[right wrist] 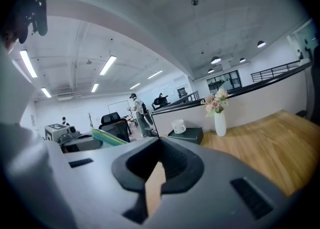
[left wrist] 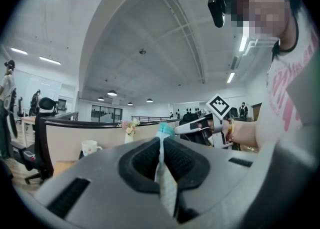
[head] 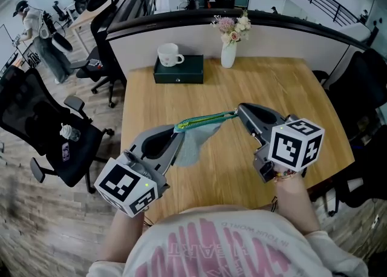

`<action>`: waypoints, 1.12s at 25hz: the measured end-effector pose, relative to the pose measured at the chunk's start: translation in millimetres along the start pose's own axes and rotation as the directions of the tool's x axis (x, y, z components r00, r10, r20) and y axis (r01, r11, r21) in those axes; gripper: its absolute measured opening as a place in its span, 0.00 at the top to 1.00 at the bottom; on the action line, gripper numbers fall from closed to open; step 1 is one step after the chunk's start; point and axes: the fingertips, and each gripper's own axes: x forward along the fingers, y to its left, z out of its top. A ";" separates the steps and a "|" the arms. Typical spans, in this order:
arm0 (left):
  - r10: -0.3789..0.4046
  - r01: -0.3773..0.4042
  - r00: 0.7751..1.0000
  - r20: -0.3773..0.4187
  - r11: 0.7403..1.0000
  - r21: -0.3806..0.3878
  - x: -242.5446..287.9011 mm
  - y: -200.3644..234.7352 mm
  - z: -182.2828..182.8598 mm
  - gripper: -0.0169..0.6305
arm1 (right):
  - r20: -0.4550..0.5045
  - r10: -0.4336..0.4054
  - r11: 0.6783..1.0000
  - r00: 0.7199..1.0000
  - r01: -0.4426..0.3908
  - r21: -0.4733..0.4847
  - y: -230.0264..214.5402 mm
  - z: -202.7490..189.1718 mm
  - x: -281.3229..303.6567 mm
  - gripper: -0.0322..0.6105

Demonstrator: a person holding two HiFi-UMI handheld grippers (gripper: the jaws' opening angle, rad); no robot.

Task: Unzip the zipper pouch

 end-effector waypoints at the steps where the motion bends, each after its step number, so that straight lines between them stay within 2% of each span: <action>1: 0.000 0.000 1.000 0.002 1.000 -0.003 -0.5 0.8 0.0 0.95 | 0.004 -0.006 1.000 1.000 0.006 0.005 -1.8 0.3 -0.8 0.95; 13: -0.013 0.013 0.999 -0.034 1.000 0.002 -0.6 2.3 -8.5 0.95 | 0.002 -0.040 0.998 0.999 0.040 0.041 -13.0 -5.0 -1.5 0.95; 20: -0.067 0.065 0.998 -0.017 0.992 -0.107 -6.0 -0.6 -22.8 0.95 | -0.062 -0.029 0.991 0.998 0.037 0.125 -10.8 -42.6 17.4 0.94; 23: -0.026 0.023 1.000 -0.016 0.988 -0.154 -16.6 11.9 -31.9 0.95 | -0.080 -0.092 0.976 0.993 0.106 0.190 -16.3 -65.5 27.3 0.85; 25: 0.017 -0.021 1.000 -0.024 0.982 -0.189 -27.7 24.4 -39.2 0.95 | -0.098 -0.149 0.964 0.984 0.167 0.208 -19.6 -79.0 29.7 0.72; 28: 0.083 -0.094 0.995 -0.058 0.971 -0.218 -46.5 44.2 -53.8 0.95 | -0.103 -0.189 0.951 0.977 0.208 0.227 -12.0 -91.4 31.9 0.79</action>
